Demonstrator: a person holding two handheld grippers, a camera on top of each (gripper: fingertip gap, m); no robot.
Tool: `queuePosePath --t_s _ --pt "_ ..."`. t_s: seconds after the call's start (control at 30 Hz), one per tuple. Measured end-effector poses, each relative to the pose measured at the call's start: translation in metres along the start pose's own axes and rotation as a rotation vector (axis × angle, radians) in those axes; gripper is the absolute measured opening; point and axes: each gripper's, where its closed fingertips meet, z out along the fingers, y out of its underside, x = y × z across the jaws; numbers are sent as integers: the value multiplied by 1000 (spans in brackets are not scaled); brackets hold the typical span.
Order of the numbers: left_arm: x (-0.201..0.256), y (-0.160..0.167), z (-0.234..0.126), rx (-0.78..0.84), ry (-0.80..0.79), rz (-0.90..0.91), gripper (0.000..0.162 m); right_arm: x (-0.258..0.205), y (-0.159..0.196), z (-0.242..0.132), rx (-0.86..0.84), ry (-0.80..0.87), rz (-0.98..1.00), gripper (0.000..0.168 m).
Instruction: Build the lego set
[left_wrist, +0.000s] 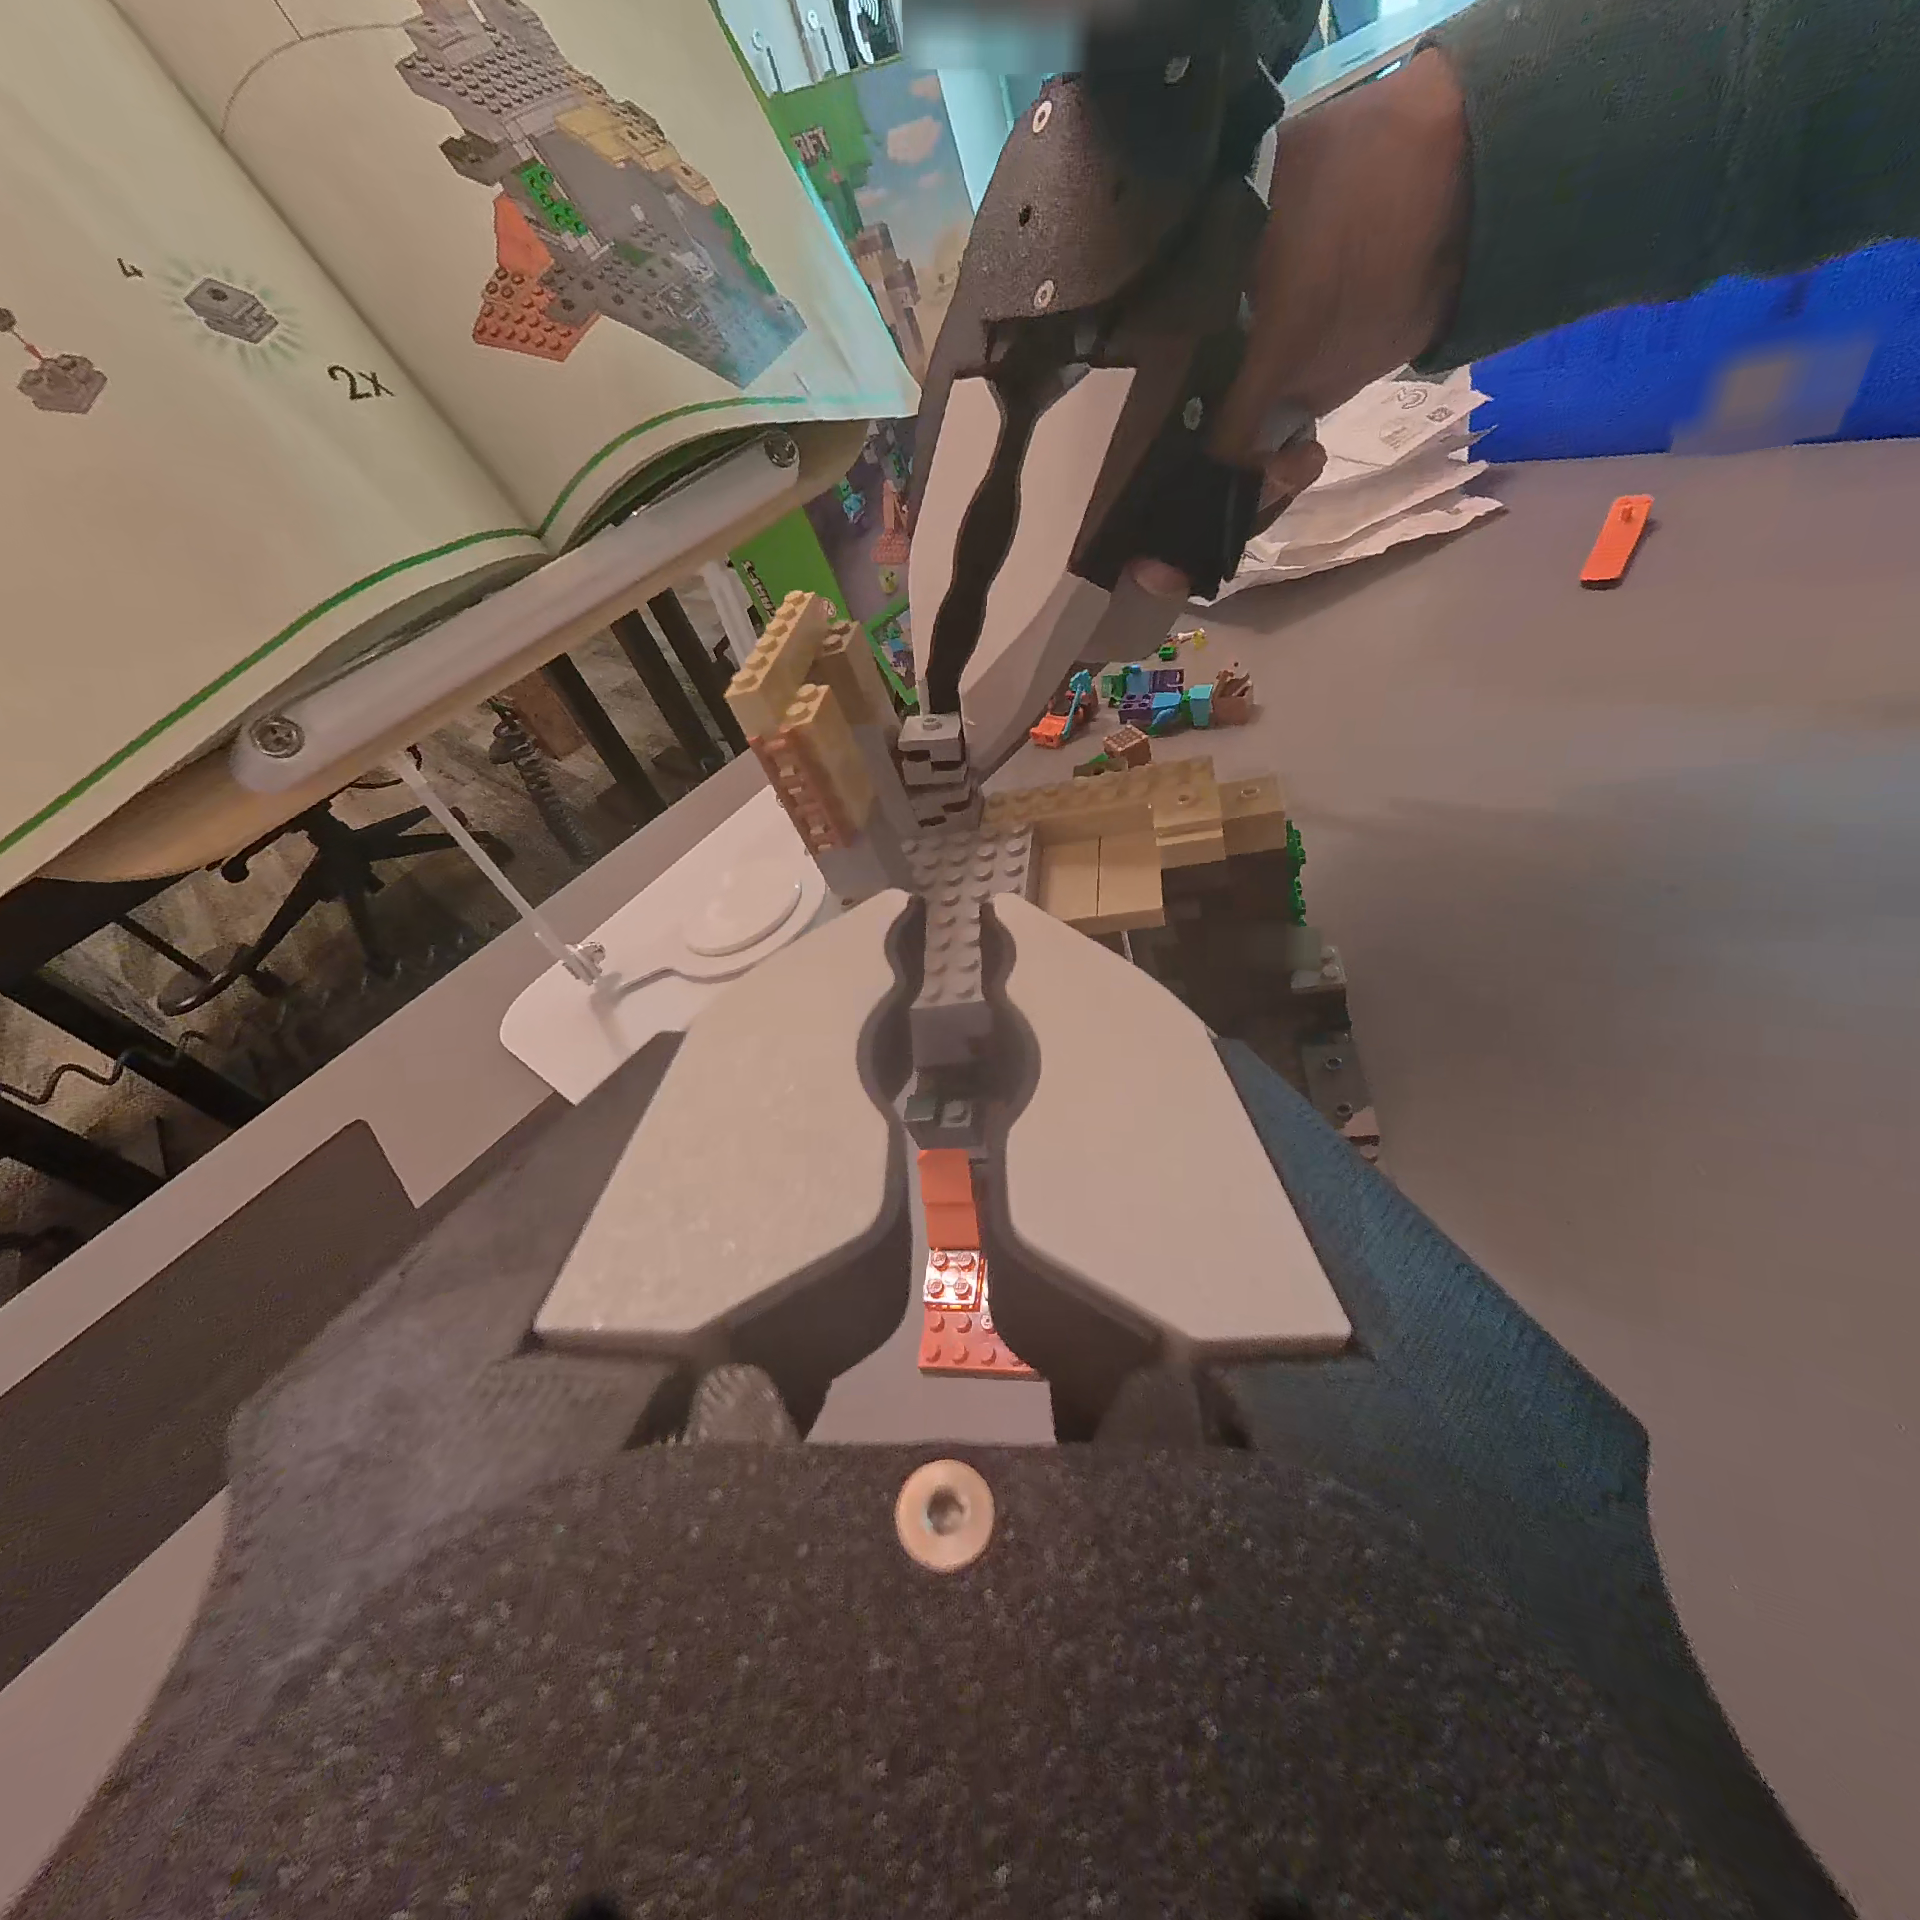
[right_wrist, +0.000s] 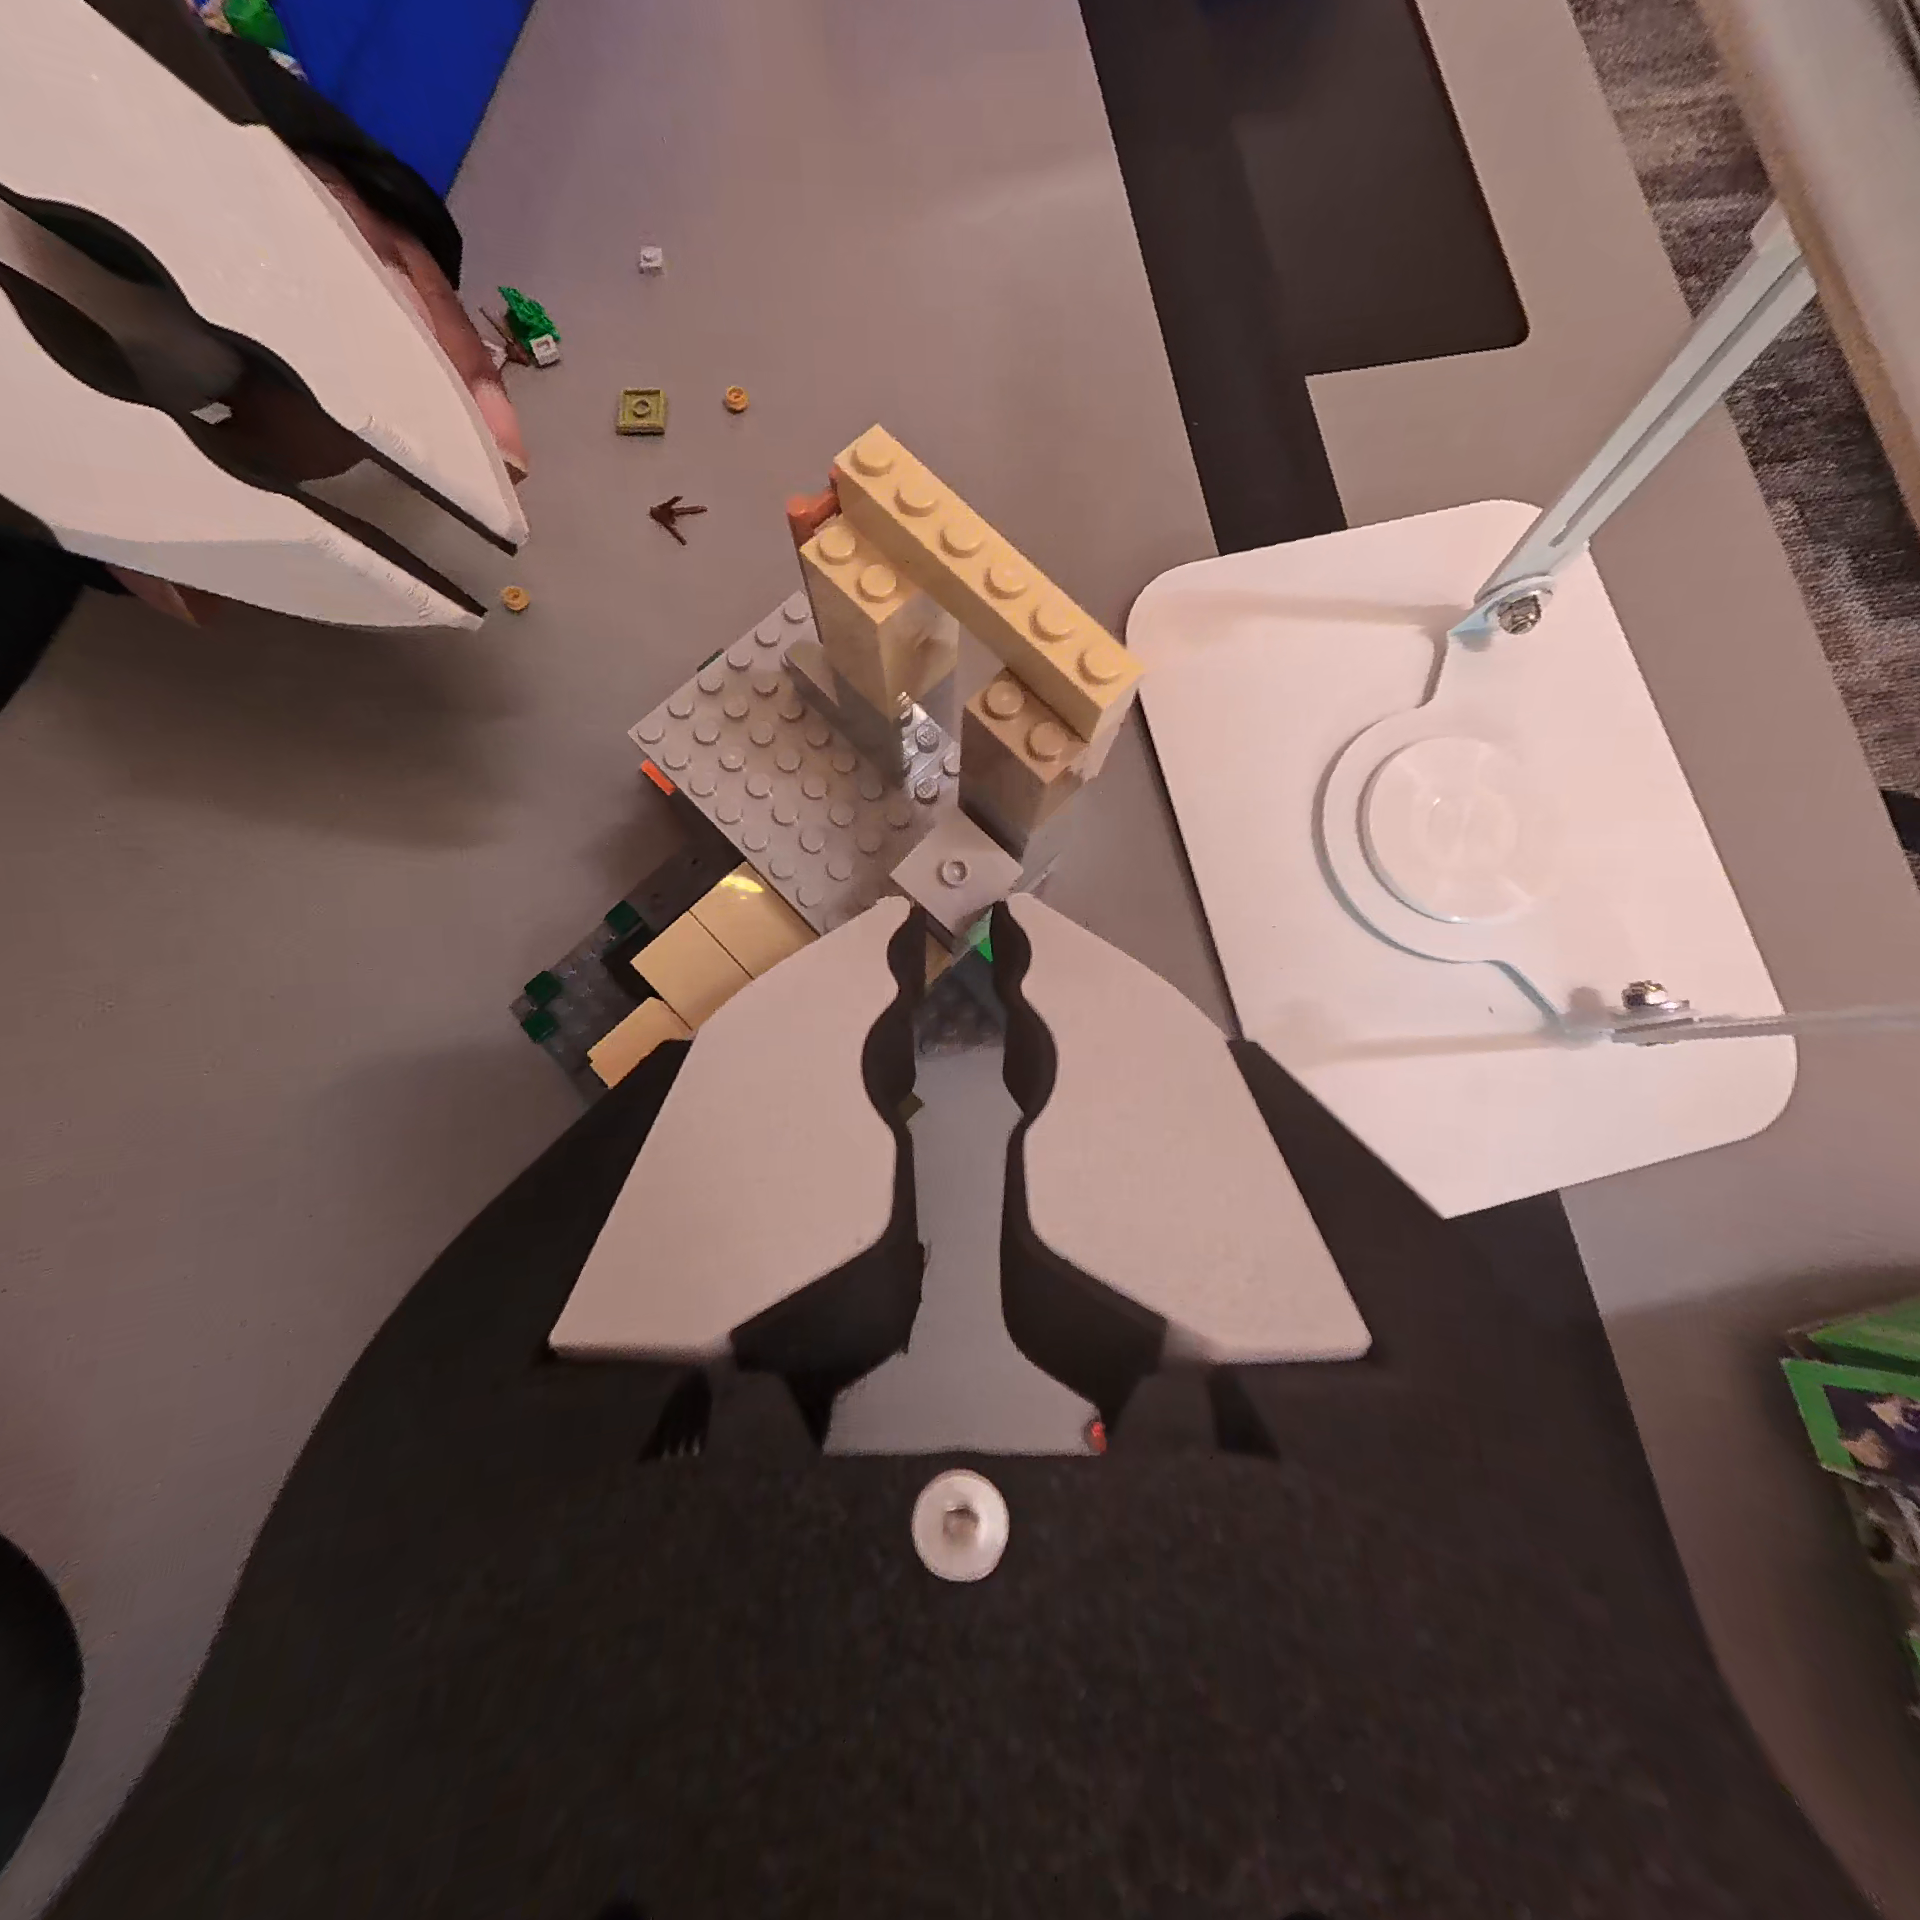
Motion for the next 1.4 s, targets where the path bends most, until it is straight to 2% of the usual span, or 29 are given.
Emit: queuePosePath --t_s 1.0,1.17,1.4 --pt "2 -1 0 -4 7 -7 9 0 -1 -4 -13 18 30 18" --pt "1 1 0 -9 8 -15 9 -5 -17 -13 25 61 43 16" --pt "2 0 -1 -10 8 -11 9 2 -13 -5 -81 128 142 11"
